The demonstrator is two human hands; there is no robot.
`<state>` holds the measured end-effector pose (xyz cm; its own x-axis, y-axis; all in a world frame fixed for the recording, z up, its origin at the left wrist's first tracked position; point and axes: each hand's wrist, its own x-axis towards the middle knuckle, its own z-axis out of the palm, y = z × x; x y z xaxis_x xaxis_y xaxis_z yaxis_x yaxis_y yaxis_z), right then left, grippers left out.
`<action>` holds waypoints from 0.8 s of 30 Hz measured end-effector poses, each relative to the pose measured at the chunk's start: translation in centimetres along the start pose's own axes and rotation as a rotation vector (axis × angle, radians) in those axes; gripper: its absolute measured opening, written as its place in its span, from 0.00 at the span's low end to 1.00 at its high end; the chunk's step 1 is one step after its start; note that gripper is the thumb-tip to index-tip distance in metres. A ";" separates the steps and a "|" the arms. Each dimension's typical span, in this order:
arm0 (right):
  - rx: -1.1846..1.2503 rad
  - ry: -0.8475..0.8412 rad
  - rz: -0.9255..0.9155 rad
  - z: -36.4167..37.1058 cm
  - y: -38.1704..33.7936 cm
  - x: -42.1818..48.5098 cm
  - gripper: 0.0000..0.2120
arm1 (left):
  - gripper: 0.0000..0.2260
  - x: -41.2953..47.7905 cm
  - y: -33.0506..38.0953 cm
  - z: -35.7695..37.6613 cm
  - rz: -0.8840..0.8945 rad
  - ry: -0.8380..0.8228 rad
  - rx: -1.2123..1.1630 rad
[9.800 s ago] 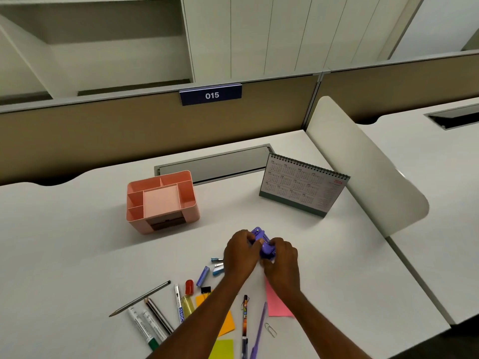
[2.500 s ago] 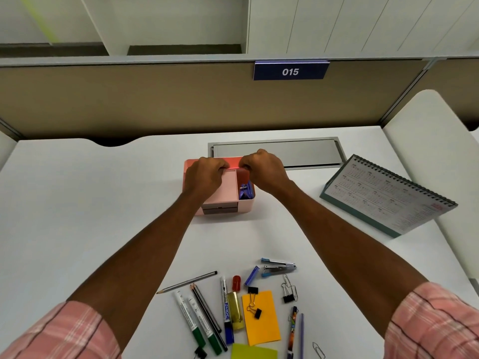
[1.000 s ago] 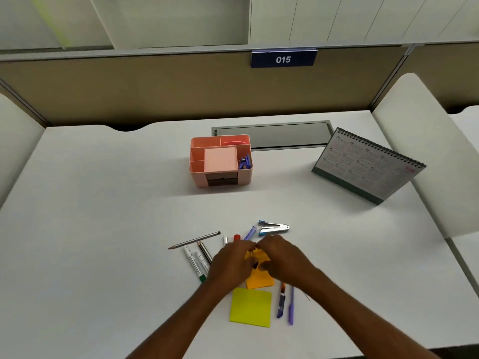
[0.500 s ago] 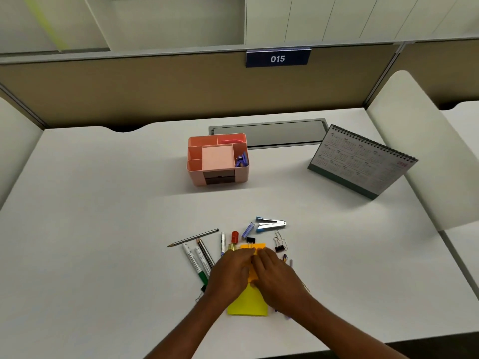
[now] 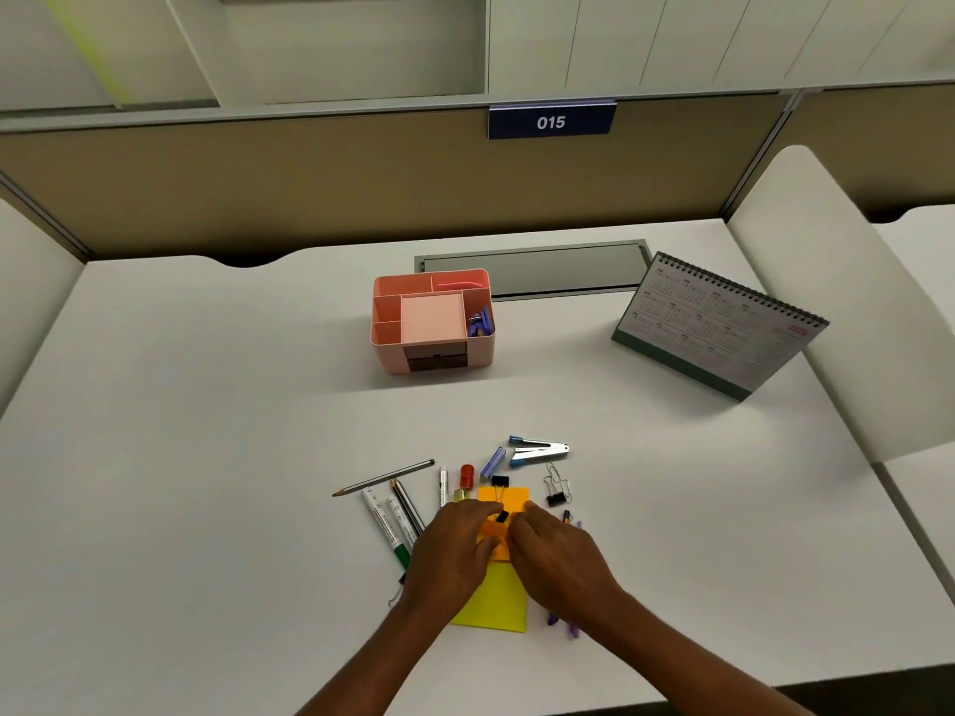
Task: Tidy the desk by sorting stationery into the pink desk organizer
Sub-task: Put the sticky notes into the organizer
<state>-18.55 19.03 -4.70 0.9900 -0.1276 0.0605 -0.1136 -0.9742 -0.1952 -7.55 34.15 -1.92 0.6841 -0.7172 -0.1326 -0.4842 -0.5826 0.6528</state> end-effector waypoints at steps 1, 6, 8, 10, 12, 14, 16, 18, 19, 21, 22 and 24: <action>0.055 0.012 0.039 -0.5 -0.1 0.1 0.06 | 0.19 0.0 -0.2 0.1 0.011 0.010 -0.013; 0.392 0.012 0.157 -4.4 0.2 0.5 0.08 | 0.23 -0.4 -1.3 -0.2 0.068 0.053 -0.105; 0.599 -0.015 0.232 -6.1 0.5 1.0 0.08 | 0.32 -0.8 -1.5 -0.4 0.105 0.033 -0.085; 0.770 0.000 0.328 -7.4 0.7 1.5 0.05 | 0.31 -0.7 -1.1 -0.9 0.106 0.020 -0.113; 0.934 -0.019 0.433 -8.5 0.7 2.0 0.04 | 0.25 -0.4 -0.2 -1.4 0.067 0.039 -0.185; 1.111 -0.072 0.536 -9.8 0.4 2.5 0.04 | 0.19 0.2 1.1 -2.1 -0.001 0.080 -0.310; 1.255 -0.120 0.586 -11.1 0.1 2.9 0.07 | 0.13 0.8 2.1 -2.8 -0.069 0.121 -0.439; 1.363 -0.162 0.585 -12.3 0.0 3.5 0.09 | 0.10 1.5 2.8 -3.5 -0.128 0.115 -0.527; 1.403 -0.173 0.577 -12.8 0.0 3.8 0.10 | 0.10 1.9 2.8 -3.8 -0.155 0.101 -0.556; 1.444 -0.166 0.539 -13.3 0.1 4.7 0.11 | 0.10 2.8 2.9 -4.4 -0.197 0.065 -0.598; 1.438 -0.161 0.498 -13.5 0.1 5.2 0.14 | 0.10 3.3 3.1 -4.7 -0.212 0.040 -0.625; 1.367 -0.151 0.401 -13.6 0.0 6.4 0.20 | 0.11 4.2 3.7 -5.5 -0.236 -0.014 -0.695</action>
<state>-13.34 15.65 8.99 0.9200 -0.2408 -0.3091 -0.3001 0.0744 -0.9510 -3.42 31.08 4.04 0.7181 -0.6101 -0.3348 0.1362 -0.3485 0.9273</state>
